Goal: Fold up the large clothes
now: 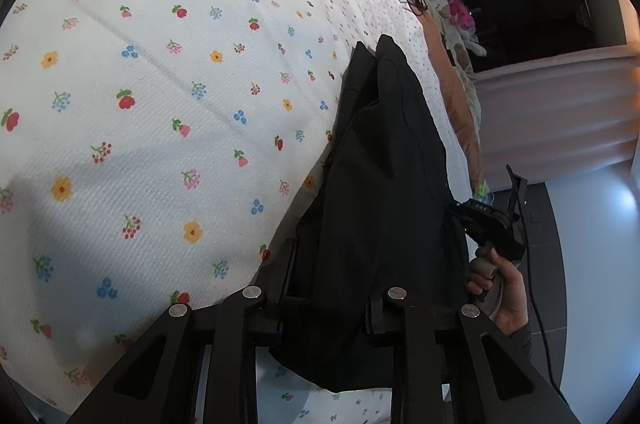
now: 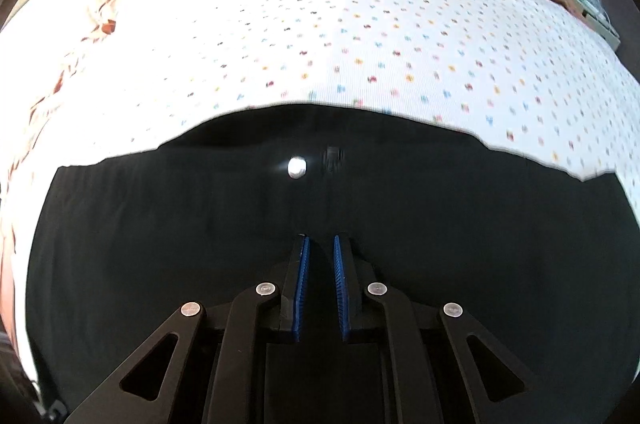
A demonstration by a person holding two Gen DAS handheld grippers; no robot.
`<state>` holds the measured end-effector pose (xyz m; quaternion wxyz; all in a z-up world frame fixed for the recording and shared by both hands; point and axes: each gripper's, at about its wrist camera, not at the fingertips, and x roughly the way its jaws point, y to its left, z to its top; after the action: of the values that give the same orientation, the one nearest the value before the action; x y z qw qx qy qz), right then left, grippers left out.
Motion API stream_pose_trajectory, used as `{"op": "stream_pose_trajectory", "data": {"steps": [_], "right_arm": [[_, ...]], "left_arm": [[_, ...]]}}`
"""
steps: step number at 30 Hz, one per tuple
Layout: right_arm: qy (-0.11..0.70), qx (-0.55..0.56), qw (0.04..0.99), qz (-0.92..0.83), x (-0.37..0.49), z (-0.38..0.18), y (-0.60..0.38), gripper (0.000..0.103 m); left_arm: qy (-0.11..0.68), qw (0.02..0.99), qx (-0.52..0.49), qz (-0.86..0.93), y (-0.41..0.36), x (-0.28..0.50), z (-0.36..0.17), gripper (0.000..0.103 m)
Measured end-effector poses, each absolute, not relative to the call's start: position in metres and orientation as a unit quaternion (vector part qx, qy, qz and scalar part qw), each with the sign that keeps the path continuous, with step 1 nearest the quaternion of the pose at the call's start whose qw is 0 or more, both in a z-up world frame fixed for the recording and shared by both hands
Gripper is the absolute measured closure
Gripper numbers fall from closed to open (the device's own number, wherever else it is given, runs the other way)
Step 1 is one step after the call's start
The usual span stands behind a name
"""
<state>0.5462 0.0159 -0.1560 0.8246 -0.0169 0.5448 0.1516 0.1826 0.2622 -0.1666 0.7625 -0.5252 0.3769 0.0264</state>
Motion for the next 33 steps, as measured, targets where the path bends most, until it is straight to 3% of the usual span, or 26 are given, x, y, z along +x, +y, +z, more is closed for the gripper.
{"op": "stream_pose_trajectory", "data": {"steps": [3,6,7,33], "right_arm": [[0.556,0.006,0.815,0.163,0.543,-0.141,0.002,0.091],[0.544,0.003,0.817,0.188,0.512,-0.125,-0.009,0.075],[0.542,-0.001,0.818,0.194,0.501,-0.12,-0.013,0.074],[0.539,0.027,0.802,0.257,0.323,-0.129,-0.037,0.074]], "left_arm": [[0.37,0.759,-0.535,0.02,0.263,0.18,-0.166,0.082],[0.362,0.756,-0.545,0.012,0.263,0.177,-0.162,0.086],[0.36,0.757,-0.546,0.009,0.263,0.177,-0.159,0.087],[0.308,0.81,-0.495,-0.06,0.225,0.205,-0.053,0.09]]}}
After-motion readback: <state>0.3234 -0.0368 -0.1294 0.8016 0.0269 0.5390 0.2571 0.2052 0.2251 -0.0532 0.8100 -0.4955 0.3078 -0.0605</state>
